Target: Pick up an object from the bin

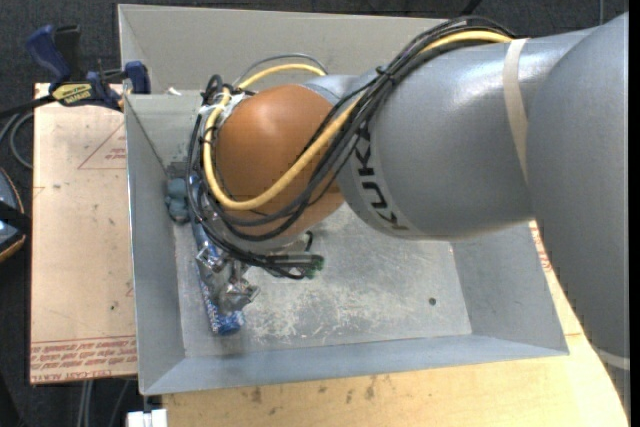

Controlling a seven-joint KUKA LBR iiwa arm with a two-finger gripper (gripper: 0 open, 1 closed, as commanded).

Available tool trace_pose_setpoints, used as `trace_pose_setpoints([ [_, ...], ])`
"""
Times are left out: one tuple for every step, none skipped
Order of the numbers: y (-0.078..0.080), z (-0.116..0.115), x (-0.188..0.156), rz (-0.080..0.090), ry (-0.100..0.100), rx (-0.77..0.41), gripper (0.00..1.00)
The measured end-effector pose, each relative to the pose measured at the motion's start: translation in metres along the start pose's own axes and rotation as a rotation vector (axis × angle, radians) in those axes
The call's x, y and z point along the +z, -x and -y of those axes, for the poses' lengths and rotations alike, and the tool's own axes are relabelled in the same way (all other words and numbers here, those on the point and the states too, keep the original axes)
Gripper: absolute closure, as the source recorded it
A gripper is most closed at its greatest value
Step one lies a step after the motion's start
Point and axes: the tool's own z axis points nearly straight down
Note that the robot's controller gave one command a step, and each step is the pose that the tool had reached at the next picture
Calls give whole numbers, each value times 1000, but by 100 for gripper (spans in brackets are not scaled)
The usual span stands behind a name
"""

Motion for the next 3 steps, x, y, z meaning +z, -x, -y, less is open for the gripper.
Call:
trace_pose_setpoints([
  [16,32,-225,2,-2,2,100],
  [18,31,-104,-14,4,369,100],
  [-4,19,-15,-12,0,813,100],
])
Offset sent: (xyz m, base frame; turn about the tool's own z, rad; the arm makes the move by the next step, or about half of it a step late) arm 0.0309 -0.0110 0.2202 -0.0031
